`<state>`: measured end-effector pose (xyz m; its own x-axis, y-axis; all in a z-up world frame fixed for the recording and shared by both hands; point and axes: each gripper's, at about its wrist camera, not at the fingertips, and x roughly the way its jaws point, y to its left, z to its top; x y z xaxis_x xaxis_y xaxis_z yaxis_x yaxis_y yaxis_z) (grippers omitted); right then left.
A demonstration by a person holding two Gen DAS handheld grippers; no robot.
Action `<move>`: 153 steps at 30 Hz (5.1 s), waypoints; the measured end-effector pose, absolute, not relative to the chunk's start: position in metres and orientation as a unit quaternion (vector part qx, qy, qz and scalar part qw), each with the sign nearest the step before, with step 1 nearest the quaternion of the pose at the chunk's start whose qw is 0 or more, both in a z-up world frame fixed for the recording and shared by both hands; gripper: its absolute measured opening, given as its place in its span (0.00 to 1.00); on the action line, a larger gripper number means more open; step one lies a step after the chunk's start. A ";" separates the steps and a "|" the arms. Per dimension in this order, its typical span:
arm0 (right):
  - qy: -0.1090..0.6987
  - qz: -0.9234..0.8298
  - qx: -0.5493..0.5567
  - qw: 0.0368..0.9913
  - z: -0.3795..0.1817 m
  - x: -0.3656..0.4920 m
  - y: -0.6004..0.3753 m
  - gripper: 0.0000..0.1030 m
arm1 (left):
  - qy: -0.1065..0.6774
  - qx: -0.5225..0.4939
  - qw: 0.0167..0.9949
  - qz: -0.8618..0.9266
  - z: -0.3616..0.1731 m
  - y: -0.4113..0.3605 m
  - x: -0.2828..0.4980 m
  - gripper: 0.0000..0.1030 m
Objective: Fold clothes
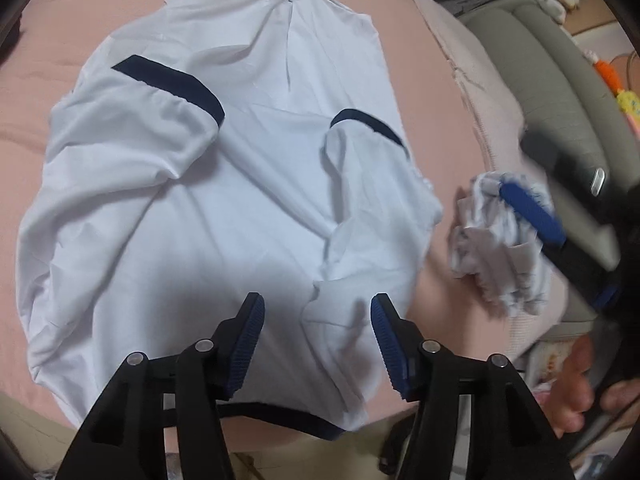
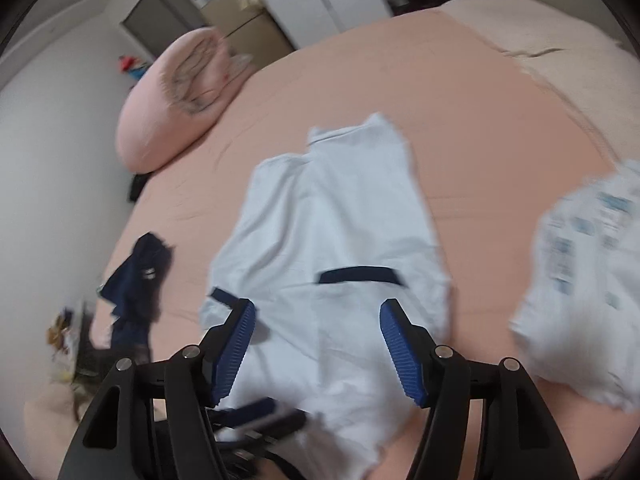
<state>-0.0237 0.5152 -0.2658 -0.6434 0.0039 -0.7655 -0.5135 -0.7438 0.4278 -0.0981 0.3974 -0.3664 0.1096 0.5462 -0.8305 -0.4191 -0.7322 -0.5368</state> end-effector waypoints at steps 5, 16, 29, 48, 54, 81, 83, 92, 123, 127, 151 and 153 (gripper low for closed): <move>0.267 0.842 -0.422 0.204 -0.281 0.006 0.499 0.63 | -0.056 -0.632 0.360 0.684 -0.362 0.400 -0.104 0.59; 0.226 0.840 -0.415 0.265 -0.314 0.041 0.427 0.63 | -0.024 -0.618 0.357 0.700 -0.363 0.431 -0.125 0.59; 0.137 0.851 -0.434 0.261 -0.342 0.015 0.378 0.63 | -0.073 -0.644 0.380 0.660 -0.386 0.424 -0.163 0.59; 0.027 0.824 -0.423 0.376 -0.358 -0.005 0.377 0.63 | -0.049 -0.619 0.412 0.667 -0.378 0.455 -0.155 0.59; 0.083 0.805 -0.419 0.413 -0.365 0.033 0.387 0.23 | -0.087 -0.609 0.415 0.670 -0.379 0.455 -0.157 0.59; 0.202 0.832 -0.365 0.366 -0.354 0.100 0.406 0.47 | -0.015 -0.596 0.396 0.698 -0.372 0.462 -0.129 0.13; 0.199 0.837 -0.362 0.359 -0.350 0.098 0.399 0.47 | -0.013 -0.600 0.390 0.698 -0.375 0.462 -0.130 0.13; 0.205 0.844 -0.388 0.309 -0.367 0.073 0.414 0.48 | -0.004 -0.608 0.382 0.696 -0.381 0.461 -0.131 0.13; 0.121 0.831 -0.427 0.336 -0.355 0.098 0.390 0.16 | 0.076 -0.574 0.388 0.717 -0.365 0.451 -0.106 0.16; 0.133 0.846 -0.395 0.332 -0.339 0.107 0.385 0.71 | 0.089 -0.554 0.386 0.732 -0.352 0.434 -0.094 0.64; -0.037 0.855 -0.408 0.319 -0.297 0.096 0.328 0.72 | 0.161 -0.473 0.336 0.798 -0.320 0.361 -0.059 0.89; -0.054 0.852 -0.408 0.325 -0.293 0.098 0.326 0.72 | 0.190 -0.453 0.327 0.808 -0.316 0.357 -0.051 0.89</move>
